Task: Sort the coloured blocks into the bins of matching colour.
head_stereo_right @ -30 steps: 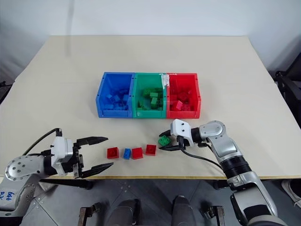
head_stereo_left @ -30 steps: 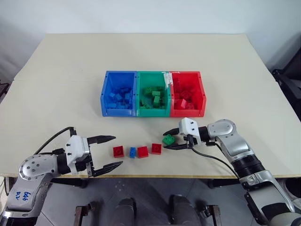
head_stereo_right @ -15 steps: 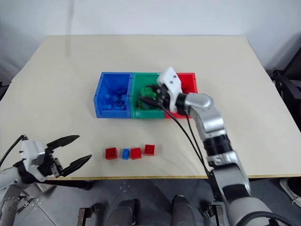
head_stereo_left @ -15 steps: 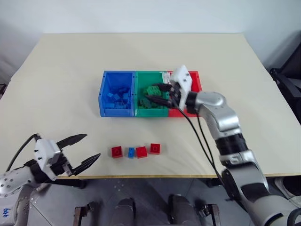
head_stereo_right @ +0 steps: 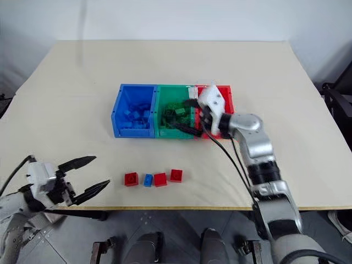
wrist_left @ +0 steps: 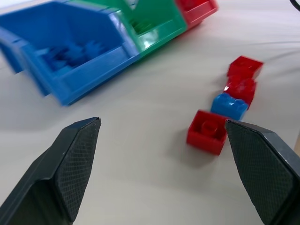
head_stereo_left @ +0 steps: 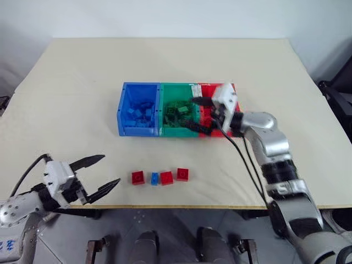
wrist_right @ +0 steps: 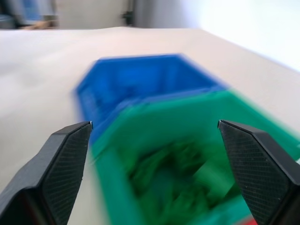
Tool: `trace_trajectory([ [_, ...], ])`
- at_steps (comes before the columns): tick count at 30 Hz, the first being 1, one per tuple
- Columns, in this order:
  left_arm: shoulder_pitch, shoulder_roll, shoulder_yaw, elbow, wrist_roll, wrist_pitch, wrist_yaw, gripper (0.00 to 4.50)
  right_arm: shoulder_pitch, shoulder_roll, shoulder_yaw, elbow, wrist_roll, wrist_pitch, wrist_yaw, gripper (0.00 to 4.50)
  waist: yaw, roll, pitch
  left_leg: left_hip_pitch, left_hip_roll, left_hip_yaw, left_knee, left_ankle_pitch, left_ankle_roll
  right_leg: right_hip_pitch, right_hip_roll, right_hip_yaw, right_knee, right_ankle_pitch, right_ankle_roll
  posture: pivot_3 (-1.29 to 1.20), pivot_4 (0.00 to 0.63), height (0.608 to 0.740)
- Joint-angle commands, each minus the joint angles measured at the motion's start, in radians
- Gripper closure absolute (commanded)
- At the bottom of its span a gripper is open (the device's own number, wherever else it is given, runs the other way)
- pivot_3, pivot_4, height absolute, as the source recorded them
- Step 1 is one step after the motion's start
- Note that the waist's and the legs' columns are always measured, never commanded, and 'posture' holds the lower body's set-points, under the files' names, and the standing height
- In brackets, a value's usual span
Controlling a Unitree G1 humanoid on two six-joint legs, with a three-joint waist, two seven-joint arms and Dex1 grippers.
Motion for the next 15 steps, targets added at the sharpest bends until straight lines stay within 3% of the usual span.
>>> trace_trajectory([
  [1, -0.066, 0.028, -0.074, -0.051, -0.011, 0.018, -0.043, 0.00, 0.164, -0.149, -0.082, -0.118, 0.071, -0.075, 0.176, 0.03, 0.003, 0.000, 0.000, 0.000, 0.000, 0.000, 0.000, 0.000, 0.000, 0.000, 0.000, 0.000, 0.000, 0.000, 0.000, 0.00, 0.150, 0.740],
  [3, -0.110, 0.029, -0.113, -0.045, -0.004, 0.019, -0.055, 0.00, 0.267, -0.238, -0.117, -0.127, 0.065, -0.111, 0.220, 0.03, 0.005, 0.001, 0.000, 0.000, 0.000, 0.001, 0.001, -0.001, 0.001, 0.001, 0.000, 0.000, 0.000, 0.000, 0.000, 0.00, 0.150, 0.740],
  [8, -0.193, 0.034, -0.210, 0.004, 0.030, 0.009, -0.106, 0.00, 0.422, -0.367, -0.214, -0.164, 0.109, -0.002, 0.192, 0.03, -0.008, 0.001, 0.001, 0.002, 0.001, 0.003, 0.002, -0.001, 0.001, 0.001, 0.000, 0.001, 0.000, 0.000, 0.000, 0.00, 0.150, 0.740],
  [15, -0.266, 0.021, -0.264, 0.129, 0.072, -0.080, -0.171, 0.00, 0.451, -0.321, -0.101, -0.366, 0.124, 0.071, 0.176, 0.03, -0.006, 0.001, 0.000, 0.004, 0.003, 0.005, 0.003, -0.001, 0.001, 0.000, 0.002, 0.003, -0.001, 0.000, 0.000, 0.00, 0.150, 0.740],
])
